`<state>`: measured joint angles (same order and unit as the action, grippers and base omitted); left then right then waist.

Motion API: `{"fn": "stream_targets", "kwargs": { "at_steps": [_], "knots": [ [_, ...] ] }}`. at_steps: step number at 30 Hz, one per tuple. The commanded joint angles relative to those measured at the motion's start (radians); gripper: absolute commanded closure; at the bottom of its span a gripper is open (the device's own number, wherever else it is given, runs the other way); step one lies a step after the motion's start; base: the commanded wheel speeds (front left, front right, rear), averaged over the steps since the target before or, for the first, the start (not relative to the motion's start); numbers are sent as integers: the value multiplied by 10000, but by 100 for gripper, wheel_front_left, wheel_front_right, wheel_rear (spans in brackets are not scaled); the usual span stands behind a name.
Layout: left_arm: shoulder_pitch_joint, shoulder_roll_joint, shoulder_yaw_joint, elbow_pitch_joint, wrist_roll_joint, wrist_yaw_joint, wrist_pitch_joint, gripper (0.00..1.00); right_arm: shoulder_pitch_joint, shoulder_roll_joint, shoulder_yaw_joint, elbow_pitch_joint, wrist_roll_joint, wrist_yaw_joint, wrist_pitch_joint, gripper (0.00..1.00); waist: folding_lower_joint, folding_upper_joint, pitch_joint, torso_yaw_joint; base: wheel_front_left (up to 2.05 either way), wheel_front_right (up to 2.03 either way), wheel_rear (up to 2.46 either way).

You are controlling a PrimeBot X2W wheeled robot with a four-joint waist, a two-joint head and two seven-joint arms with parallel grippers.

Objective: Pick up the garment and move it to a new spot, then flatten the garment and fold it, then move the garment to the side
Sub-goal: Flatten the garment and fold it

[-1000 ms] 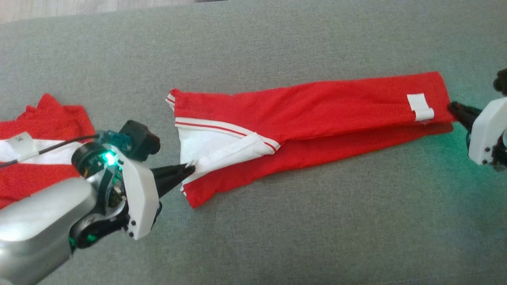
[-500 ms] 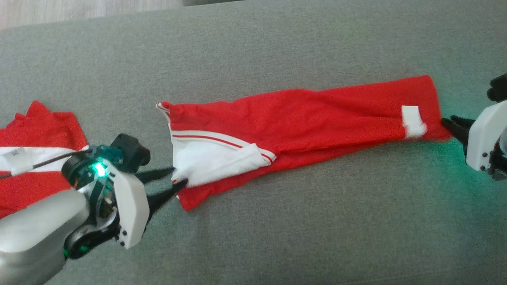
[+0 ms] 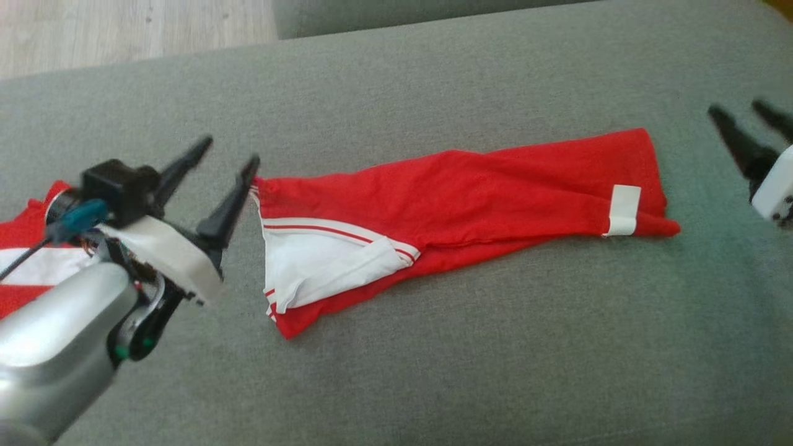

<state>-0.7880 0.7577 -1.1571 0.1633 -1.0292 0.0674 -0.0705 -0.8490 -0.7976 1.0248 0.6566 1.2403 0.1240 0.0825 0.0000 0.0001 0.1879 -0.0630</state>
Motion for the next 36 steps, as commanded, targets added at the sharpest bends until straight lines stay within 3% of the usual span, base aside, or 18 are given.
{"fn": "stream_targets", "kwargs": {
  "at_steps": [1,4,5,8,10,12,18,23,29,36],
  "knots": [
    [-100,108,818,-54,-72,287,-690,0,47,-256,-253,-170,-184,67,-765,0,0,-1,-106,-61,0,0,0],
    [176,-281,1473,-5,-278,708,-1596,0,166,21,-641,-164,-583,67,-2247,0,0,-1,-210,-107,0,0,0],
    [444,-602,2141,-38,-410,970,-1841,0,267,331,-1045,-73,-825,67,-3045,0,0,-1,-287,-144,0,0,0],
    [1052,-1284,3889,-344,-48,1379,-1904,0,465,945,-2083,-41,-1377,67,-3417,0,0,-1,-360,-204,0,0,0],
    [1680,-1751,5008,-582,825,1631,-1907,0,663,1395,-3571,-350,-2329,67,-3434,0,0,-1,-390,-263,0,0,0],
    [2423,-2331,5805,-791,1454,1589,-1909,0,1360,1998,-4937,-816,-3636,67,-3438,0,0,-1,-418,-302,0,0,0],
    [4198,-3749,7045,-704,3293,928,-1911,0,3991,4437,-8344,-2439,-7110,67,-3441,0,0,-1,-479,-273,0,0,0],
    [5312,-4816,7744,-222,4339,184,-1912,0,5584,6363,-9536,-3399,-8700,67,-3442,0,0,-1,-621,-183,0,0,0],
    [6049,-5492,8130,423,5403,-579,-1912,0,6374,7017,-9789,-3447,-9678,67,-3442,0,0,-1,-806,-75,0,0,0],
    [6249,-6112,8864,772,6358,-1261,-1912,0,6525,7178,-10053,-3215,-10193,67,-3442,0,0,-1,-895,24,0,0,0]
  ]
}}
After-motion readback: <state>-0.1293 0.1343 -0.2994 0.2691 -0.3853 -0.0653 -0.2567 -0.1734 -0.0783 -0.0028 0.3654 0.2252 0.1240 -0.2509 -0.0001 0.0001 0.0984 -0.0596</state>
